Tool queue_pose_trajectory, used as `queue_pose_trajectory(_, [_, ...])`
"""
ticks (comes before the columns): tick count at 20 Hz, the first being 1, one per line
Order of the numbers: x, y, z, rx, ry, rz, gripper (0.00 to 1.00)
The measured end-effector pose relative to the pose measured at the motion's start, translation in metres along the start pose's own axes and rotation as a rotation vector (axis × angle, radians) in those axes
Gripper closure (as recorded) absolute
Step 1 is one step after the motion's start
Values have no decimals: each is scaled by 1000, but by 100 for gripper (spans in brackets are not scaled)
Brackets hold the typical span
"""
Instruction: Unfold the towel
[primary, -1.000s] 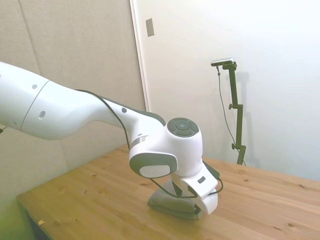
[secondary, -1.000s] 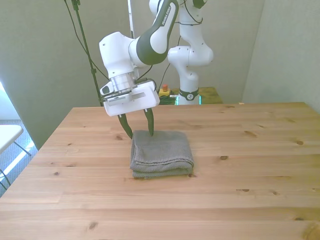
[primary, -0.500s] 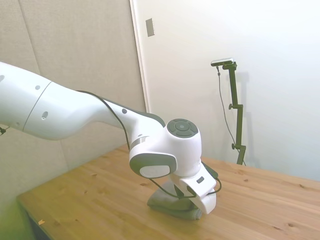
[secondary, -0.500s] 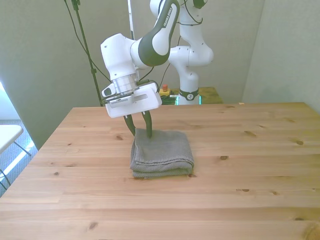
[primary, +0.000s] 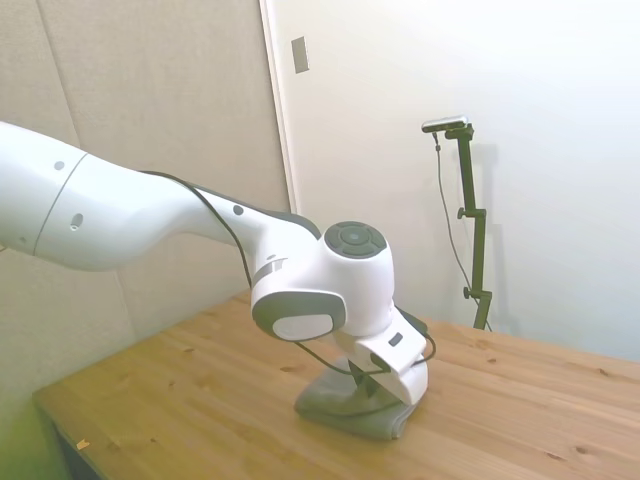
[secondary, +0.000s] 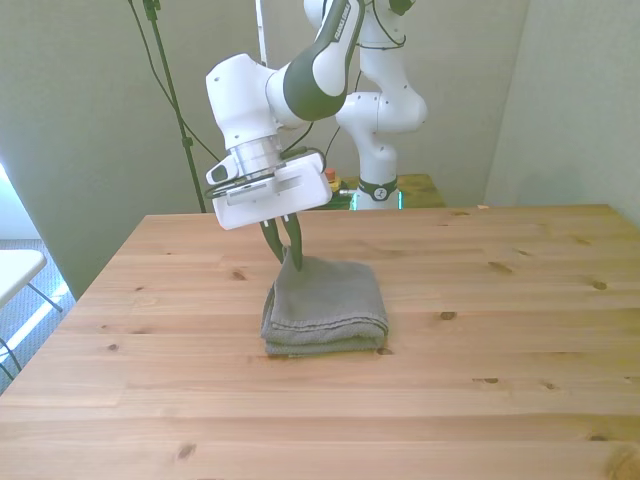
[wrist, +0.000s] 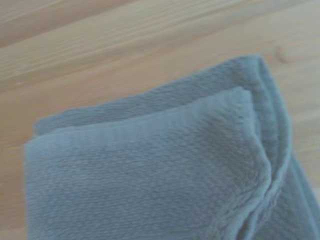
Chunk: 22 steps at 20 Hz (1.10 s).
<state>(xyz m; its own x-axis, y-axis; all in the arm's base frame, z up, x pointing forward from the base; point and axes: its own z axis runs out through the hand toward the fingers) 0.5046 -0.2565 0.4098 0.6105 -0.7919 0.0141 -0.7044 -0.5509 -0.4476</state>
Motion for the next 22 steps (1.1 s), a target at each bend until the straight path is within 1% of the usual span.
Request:
queue_pose_trajectory(3, [-17,-19,-8,21,-63,-131,100])
queue_pose_trajectory(6, [-33,-35,-8,35,-134,-246,100])
queue_pose_trajectory(9, [-41,-59,-10,48,-155,-333,100])
queue_pose_trajectory(13, [-60,-95,-4,52,-170,-413,100])
queue_pose_trajectory(19, [-85,-138,6,62,-201,-501,100])
queue_pose_trajectory(22, [-103,-161,22,63,-234,-545,100])
